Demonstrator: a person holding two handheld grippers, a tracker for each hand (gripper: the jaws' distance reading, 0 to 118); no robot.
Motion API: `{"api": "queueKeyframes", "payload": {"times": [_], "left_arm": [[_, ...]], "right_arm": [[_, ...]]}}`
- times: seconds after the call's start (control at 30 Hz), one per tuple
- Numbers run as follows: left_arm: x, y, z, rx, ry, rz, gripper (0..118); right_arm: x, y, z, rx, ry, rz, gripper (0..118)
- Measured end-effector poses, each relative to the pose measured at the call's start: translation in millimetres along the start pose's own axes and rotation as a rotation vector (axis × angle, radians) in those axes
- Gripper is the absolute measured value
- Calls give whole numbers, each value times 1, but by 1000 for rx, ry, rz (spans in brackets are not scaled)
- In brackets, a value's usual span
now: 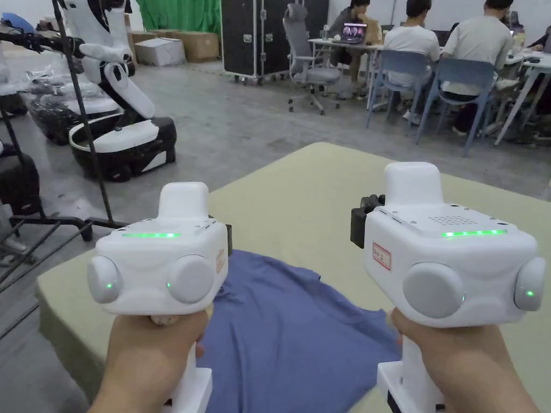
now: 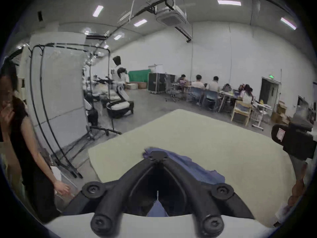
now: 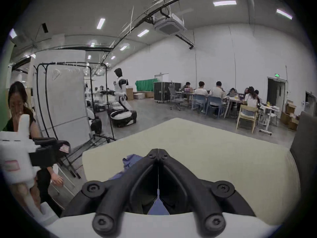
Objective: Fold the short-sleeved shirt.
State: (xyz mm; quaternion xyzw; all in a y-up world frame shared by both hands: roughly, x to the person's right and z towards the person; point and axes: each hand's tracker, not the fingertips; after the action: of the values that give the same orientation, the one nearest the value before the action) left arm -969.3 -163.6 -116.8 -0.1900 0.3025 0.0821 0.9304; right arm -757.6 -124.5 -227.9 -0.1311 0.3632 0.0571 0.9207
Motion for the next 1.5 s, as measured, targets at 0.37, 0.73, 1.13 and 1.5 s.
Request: {"api": "queueKeyframes", "payload": {"times": [0.37, 0.73, 1.13, 1.5], "left_arm": [[70, -127, -183, -402, -213, -24, 0], [98, -155, -274, -539, -179, -167, 118], [73, -191, -280, -591, -96, -142, 0], [75, -91, -231, -499, -229, 34, 0]], "right_arm": [[15, -72, -53, -238, -31, 56, 3], [31, -91, -76, -300, -36, 60, 3], [43, -94, -69, -301, -63, 58, 3], [68, -73, -27, -241, -136, -6, 3]]}}
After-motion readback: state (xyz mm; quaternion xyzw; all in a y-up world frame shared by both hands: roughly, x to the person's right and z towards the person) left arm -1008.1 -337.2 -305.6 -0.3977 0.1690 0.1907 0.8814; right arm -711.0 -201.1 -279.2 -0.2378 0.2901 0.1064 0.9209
